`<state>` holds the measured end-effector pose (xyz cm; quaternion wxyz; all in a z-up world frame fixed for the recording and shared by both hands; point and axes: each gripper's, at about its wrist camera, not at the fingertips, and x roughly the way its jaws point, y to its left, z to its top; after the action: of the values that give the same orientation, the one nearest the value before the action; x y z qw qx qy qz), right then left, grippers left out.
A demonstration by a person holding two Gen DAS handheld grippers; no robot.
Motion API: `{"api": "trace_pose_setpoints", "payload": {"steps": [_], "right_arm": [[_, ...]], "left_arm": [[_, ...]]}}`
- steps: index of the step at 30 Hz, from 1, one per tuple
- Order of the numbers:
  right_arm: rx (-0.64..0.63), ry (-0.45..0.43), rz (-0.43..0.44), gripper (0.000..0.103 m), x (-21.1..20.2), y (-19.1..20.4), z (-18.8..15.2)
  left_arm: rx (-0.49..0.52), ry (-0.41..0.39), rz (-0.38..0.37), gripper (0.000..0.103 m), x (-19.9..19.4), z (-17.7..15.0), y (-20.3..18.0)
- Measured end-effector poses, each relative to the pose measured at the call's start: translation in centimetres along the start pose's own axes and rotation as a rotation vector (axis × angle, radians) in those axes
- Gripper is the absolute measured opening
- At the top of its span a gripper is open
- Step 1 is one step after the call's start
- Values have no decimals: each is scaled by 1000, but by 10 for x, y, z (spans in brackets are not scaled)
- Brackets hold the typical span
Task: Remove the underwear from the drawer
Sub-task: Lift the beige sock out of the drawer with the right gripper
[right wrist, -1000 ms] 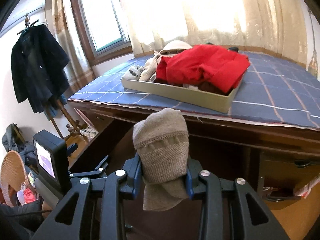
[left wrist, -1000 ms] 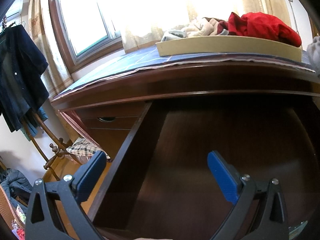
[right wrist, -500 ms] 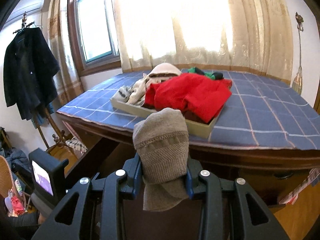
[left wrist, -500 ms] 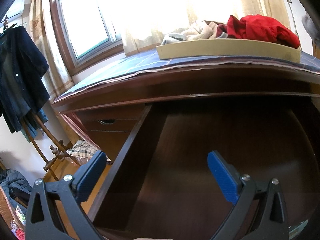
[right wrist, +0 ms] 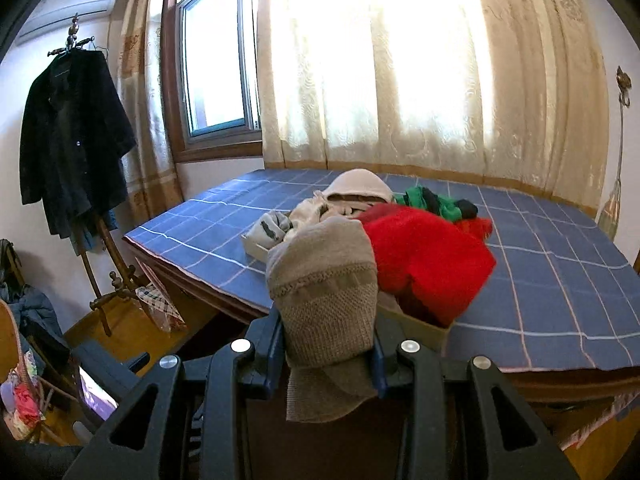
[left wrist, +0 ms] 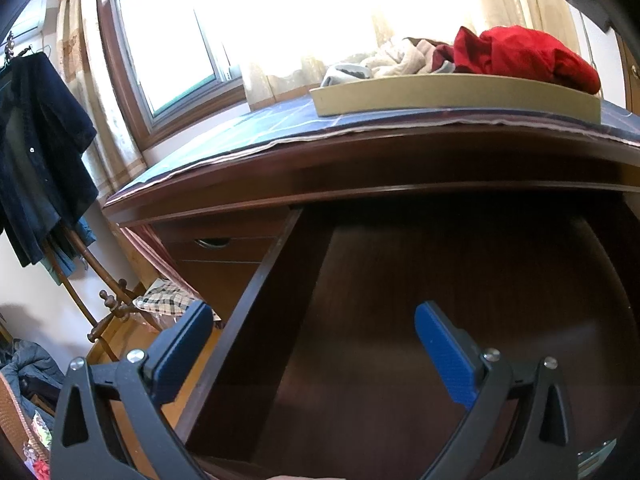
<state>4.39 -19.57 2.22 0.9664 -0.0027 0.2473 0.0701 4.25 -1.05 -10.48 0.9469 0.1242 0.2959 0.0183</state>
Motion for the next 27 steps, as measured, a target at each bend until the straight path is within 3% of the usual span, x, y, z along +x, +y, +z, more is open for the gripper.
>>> {"api": "trace_pose_setpoints", "payload": {"steps": [27], "right_arm": [[8,-8,-97,37,63,1,30]], "left_arm": [[4,12,-6,103,1,2,-2]]}}
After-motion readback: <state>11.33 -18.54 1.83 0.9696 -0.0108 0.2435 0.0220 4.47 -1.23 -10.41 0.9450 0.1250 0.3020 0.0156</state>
